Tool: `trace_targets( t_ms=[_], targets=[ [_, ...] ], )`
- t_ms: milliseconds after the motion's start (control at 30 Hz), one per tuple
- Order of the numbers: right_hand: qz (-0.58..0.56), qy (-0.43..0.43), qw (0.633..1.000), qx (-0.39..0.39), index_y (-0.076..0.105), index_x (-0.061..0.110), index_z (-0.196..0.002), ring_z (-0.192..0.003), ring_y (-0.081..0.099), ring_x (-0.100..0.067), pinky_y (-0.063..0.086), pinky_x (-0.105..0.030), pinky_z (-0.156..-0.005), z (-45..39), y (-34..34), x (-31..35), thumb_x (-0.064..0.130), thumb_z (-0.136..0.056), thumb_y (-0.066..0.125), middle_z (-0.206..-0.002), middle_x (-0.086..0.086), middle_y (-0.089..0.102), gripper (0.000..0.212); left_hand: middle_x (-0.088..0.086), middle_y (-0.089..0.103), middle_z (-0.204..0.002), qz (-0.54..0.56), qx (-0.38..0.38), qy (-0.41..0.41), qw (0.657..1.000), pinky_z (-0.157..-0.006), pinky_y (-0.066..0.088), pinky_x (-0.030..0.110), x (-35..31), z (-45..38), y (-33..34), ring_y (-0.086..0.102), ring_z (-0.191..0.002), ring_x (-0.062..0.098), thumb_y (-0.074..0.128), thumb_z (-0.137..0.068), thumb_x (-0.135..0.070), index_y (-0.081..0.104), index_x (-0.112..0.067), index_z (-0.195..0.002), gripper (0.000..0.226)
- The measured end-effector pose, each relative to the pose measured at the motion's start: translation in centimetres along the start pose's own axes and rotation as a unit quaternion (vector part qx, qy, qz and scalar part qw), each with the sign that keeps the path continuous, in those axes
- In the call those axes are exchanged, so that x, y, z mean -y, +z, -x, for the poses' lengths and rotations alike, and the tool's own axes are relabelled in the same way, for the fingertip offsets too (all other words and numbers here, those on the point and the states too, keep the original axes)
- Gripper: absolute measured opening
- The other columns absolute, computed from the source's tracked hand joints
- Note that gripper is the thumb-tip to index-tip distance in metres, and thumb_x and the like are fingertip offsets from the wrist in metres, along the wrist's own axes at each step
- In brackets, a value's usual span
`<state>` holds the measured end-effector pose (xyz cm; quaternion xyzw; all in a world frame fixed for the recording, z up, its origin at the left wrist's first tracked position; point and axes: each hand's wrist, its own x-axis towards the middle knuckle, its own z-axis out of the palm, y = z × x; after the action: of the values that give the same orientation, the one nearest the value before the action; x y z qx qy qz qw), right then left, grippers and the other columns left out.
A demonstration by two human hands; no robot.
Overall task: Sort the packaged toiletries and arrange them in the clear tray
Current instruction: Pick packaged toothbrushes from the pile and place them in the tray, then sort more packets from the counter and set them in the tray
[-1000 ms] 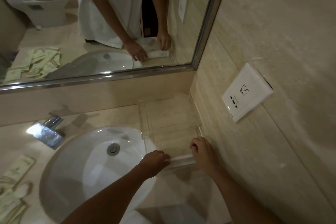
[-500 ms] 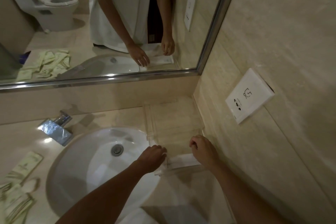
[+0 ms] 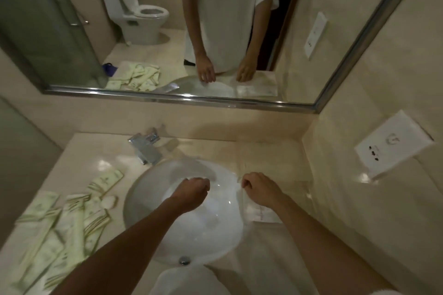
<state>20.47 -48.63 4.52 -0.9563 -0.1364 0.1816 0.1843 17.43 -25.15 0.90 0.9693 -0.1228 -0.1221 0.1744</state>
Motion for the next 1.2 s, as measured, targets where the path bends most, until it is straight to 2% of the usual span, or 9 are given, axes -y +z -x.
trace_targets(
  t_ms=[267,333,400,533,667,767,933,1067,1200],
  targets=[
    [0.048,-0.073,0.995,0.042,0.061,0.018,-0.097,-0.08,0.059,-0.024,0.043,-0.03,-0.066,-1.9,4.0,11.6,0.017,-0.088,0.049,-0.094,-0.005,0.064,0.015,0.007,0.067,-0.109,0.049,-0.018,-0.118,0.992,-0.085,0.046,0.034,9.5,9.2,-1.9,0.06,-0.102,0.028,0.045,-0.087,-0.012,0.061,-0.015,-0.102,0.022],
    [0.064,-0.097,0.992,0.048,0.063,0.016,-0.099,-0.078,0.057,-0.021,0.042,-0.029,-0.066,-1.9,5.0,14.7,0.018,-0.088,0.054,-0.093,-0.003,0.064,0.014,0.008,0.066,-0.107,0.046,-0.029,-0.139,0.989,-0.083,0.047,0.034,11.6,11.7,-2.1,0.06,-0.1,0.028,0.045,-0.087,-0.012,0.061,-0.014,-0.1,0.021],
    [0.07,-0.148,0.981,0.099,0.064,0.017,-0.099,-0.08,0.06,-0.019,0.046,-0.028,-0.069,-4.0,11.0,25.1,0.017,-0.086,0.059,-0.096,-0.003,0.067,0.014,0.008,0.066,-0.105,0.054,-0.038,-0.221,0.973,-0.081,0.048,0.036,20.4,20.4,-2.6,0.06,-0.097,0.028,0.046,-0.088,-0.016,0.06,-0.014,-0.1,0.018],
    [0.095,-0.156,0.976,0.121,0.063,0.022,-0.094,-0.088,0.064,-0.02,0.051,-0.032,-0.074,-4.2,13.1,29.8,0.02,-0.087,0.059,-0.099,-0.002,0.066,0.008,0.006,0.066,-0.103,0.075,-0.044,-0.275,0.957,-0.079,0.045,0.035,23.9,23.6,-1.8,0.06,-0.096,0.027,0.047,-0.088,-0.021,0.058,-0.015,-0.099,0.016],
    [0.108,-0.166,0.972,0.126,0.063,0.02,-0.1,-0.085,0.06,-0.019,0.035,-0.022,-0.06,-3.8,13.4,30.2,0.019,-0.094,0.047,-0.105,-0.001,0.064,0.017,0.004,0.063,-0.105,0.055,-0.046,-0.305,0.95,-0.08,0.043,0.035,24.6,24.2,-0.8,0.058,-0.099,0.026,0.049,-0.089,-0.027,0.054,-0.016,-0.103,0.018],
    [0.087,-0.161,0.974,0.134,0.064,0.018,-0.096,-0.089,0.062,-0.024,0.046,-0.03,-0.069,-3.8,14.3,30.3,0.015,-0.092,0.046,-0.104,-0.006,0.065,0.019,0.006,0.061,-0.106,0.052,-0.057,-0.332,0.94,-0.08,0.043,0.036,25.0,25.0,-0.1,0.058,-0.099,0.027,0.051,-0.09,-0.032,0.051,-0.015,-0.106,0.024],
    [0.081,-0.164,0.973,0.142,0.062,0.017,-0.096,-0.089,0.063,-0.029,0.051,-0.035,-0.075,-3.9,17.3,34.1,0.021,-0.089,0.048,-0.098,-0.008,0.067,0.015,0.007,0.052,-0.115,0.052,-0.078,-0.409,0.908,-0.085,0.049,0.04,28.1,27.4,0.0,0.053,-0.106,0.026,0.053,-0.09,-0.031,0.046,-0.016,-0.119,0.034],
    [0.095,-0.174,0.968,0.152,0.058,0.015,-0.096,-0.089,0.063,-0.032,0.047,-0.034,-0.072,-4.0,19.9,36.9,0.019,-0.088,0.048,-0.098,-0.01,0.066,0.014,0.008,0.05,-0.12,0.042,-0.067,-0.445,0.892,-0.086,0.049,0.039,30.3,28.7,0.0,0.05,-0.109,0.026,0.054,-0.09,-0.034,0.041,-0.016,-0.126,0.041],
    [0.091,-0.166,0.97,0.153,0.054,0.012,-0.103,-0.094,0.061,-0.032,0.043,-0.032,-0.069,-4.4,21.9,38.4,0.024,-0.089,0.05,-0.106,-0.012,0.061,0.019,0.007,0.052,-0.118,0.1,-0.051,-0.442,0.89,-0.085,0.048,0.039,31.5,29.1,0.7,0.052,-0.108,0.026,0.053,-0.092,-0.032,0.042,-0.017,-0.125,0.038]
  ],
)
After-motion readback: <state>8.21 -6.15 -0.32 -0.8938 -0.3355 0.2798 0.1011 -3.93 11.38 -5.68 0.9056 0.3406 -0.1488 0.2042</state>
